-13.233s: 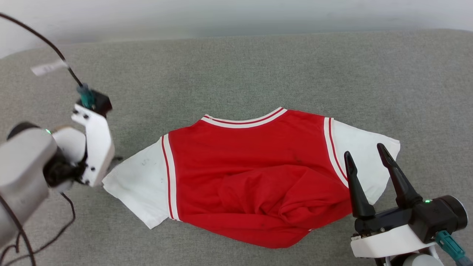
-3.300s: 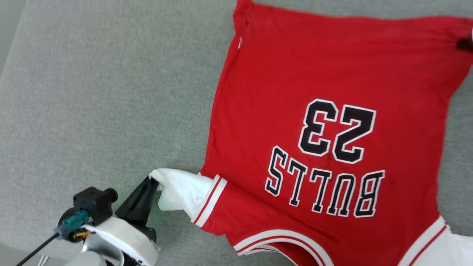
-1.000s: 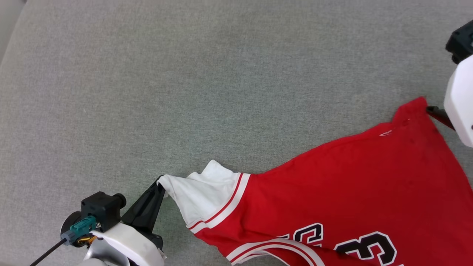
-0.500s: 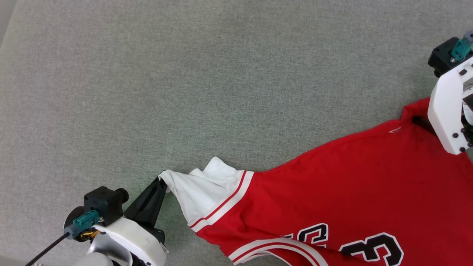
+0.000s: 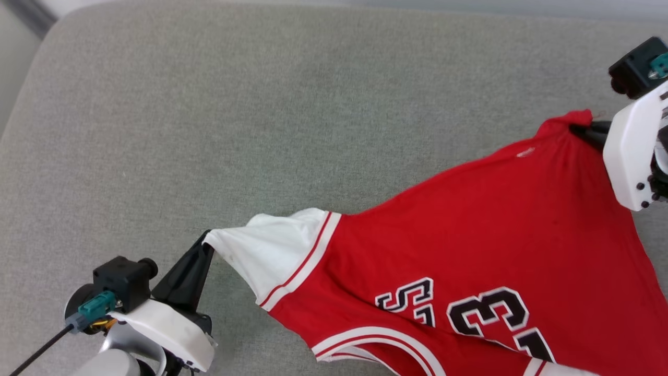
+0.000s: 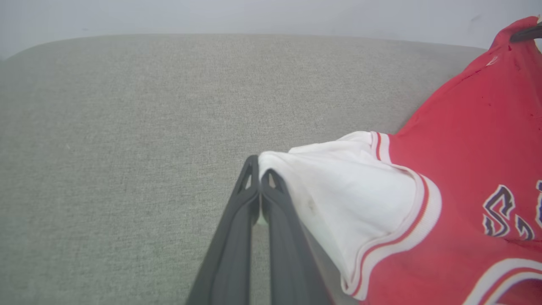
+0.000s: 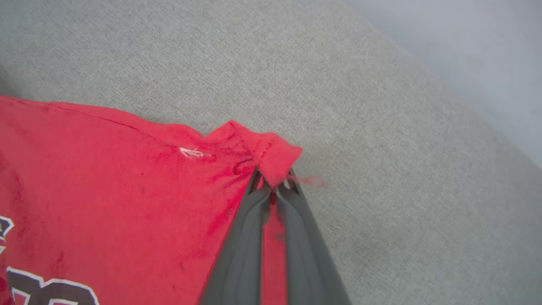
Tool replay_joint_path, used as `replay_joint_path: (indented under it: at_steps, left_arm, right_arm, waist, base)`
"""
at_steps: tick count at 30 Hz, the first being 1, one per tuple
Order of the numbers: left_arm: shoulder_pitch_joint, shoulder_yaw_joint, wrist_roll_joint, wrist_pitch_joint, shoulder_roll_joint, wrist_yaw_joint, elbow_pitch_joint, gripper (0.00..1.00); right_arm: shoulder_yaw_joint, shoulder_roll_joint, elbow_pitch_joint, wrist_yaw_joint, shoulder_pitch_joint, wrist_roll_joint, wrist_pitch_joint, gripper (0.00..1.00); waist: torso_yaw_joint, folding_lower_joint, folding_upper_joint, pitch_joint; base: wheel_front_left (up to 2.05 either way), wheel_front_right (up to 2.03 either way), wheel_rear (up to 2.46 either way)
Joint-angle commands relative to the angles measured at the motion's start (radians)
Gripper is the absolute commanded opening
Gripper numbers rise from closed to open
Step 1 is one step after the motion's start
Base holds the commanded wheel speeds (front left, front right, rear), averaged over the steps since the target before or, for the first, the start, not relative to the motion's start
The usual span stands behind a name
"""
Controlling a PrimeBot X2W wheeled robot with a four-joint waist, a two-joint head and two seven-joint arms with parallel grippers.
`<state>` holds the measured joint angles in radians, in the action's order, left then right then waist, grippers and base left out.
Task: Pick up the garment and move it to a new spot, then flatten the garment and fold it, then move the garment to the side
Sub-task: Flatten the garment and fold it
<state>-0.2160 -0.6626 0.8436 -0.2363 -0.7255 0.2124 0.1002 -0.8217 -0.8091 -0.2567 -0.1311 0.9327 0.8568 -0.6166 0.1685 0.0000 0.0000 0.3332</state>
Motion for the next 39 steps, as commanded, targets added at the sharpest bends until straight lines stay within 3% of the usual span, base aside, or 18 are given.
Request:
replay_joint_path:
  at_steps: [1, 12, 18, 23, 32, 39]
  left_arm:
    - [-0.023, 0.008, -0.009, 0.000, -0.012, -0.001, 0.007, 0.00]
    - [-0.233, 0.053, -0.086, 0.053, -0.064, -0.010, 0.046, 0.00]
    - [-0.478, 0.070, -0.138, 0.129, -0.055, -0.064, 0.040, 0.00]
    - [-0.707, 0.095, -0.145, 0.172, -0.010, -0.117, -0.020, 0.00]
    - [-1.082, 0.104, -0.178, 0.207, 0.096, -0.198, -0.218, 0.00]
    - [-1.356, 0.105, -0.235, 0.197, 0.139, -0.256, -0.394, 0.00]
  right_arm:
    - [-0.001, -0.016, 0.017, 0.001, 0.012, 0.012, 0.039, 0.00]
    - [0.024, -0.027, 0.062, 0.001, 0.057, 0.031, 0.235, 0.00]
    - [0.112, -0.012, 0.041, 0.001, 0.139, -0.001, 0.302, 0.00]
    - [0.175, 0.022, 0.013, 0.001, 0.228, -0.046, 0.310, 0.00]
    - [0.254, 0.147, -0.096, 0.001, 0.439, -0.205, 0.336, 0.00]
    - [0.269, 0.215, -0.215, 0.001, 0.646, -0.312, 0.335, 0.00]
  waist:
    - [-0.020, 0.0000, 0.0000, -0.049]
    - [-0.072, 0.0000, 0.0000, -0.137]
    - [-0.095, 0.0000, 0.0000, -0.125]
    - [-0.115, 0.0000, 0.0000, -0.077]
    - [-0.142, 0.0000, 0.0000, 0.042]
    - [-0.146, 0.0000, 0.0000, 0.126]
  base:
    - [0.00, 0.00, 0.00]
    - [0.00, 0.00, 0.00]
    - [0.00, 0.00, 0.00]
    - [0.00, 0.00, 0.00]
    - [0.00, 0.00, 0.00]
    - [0.00, 0.00, 0.00]
